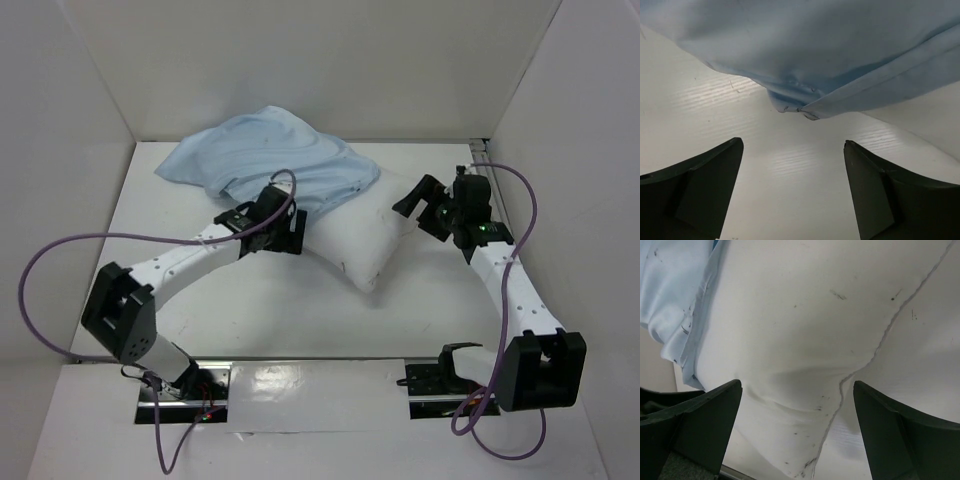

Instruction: Put the pillow into the pillowcase

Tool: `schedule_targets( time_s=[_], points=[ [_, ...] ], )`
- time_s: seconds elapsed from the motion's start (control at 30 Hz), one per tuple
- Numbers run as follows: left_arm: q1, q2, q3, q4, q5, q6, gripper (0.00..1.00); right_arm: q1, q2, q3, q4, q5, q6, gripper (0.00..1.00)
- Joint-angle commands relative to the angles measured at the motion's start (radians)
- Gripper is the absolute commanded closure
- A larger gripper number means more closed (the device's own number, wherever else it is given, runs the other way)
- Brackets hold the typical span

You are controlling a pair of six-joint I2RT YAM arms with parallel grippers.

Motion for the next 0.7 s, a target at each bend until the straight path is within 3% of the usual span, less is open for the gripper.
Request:
schedule_targets(
  time_s=[0.0, 0.17, 0.3, 0.4, 0.5, 0.53, 0.57, 0.67],
  points=[
    [-0.018, 0.044, -0.014, 0.102, -0.088, 0.008, 0.05, -0.011, -0.007, -0.001, -0.009, -0.049, -0.017, 0.01],
    [-0.018, 0.129, 0.004, 0.130, -0.187, 0.046, 0.16, -0.011, 0.002, -0.001, -0.040, -0.080, -0.017, 0.01],
    [-0.018, 0.182, 0.029, 0.156, -0.187, 0.074, 0.21, -0.011, -0.007, -0.034, -0.040, -0.115, -0.017, 0.01],
    [-0.018, 0.213, 0.041, 0.180, -0.187, 0.084, 0.30, -0.011, -0.018, -0.074, -0.049, -0.141, -0.017, 0.01],
    [-0.018, 0.213, 0.061, 0.180, -0.178, 0.084, 0.61, -0.011, -0.037, -0.131, -0.028, -0.199, -0.006, 0.01],
    [-0.018, 0.213, 0.061, 0.170, -0.168, 0.075, 0.75, -0.011, -0.037, -0.149, -0.014, -0.222, 0.006, 0.01],
    [-0.018, 0.201, 0.085, 0.151, -0.167, 0.075, 0.97, 0.003, -0.037, -0.190, 0.007, -0.266, 0.017, 0.01],
    [-0.018, 0.146, 0.108, 0.111, -0.097, 0.055, 1.00, 0.064, -0.037, -0.247, 0.151, -0.322, 0.096, 0.01]
  ],
)
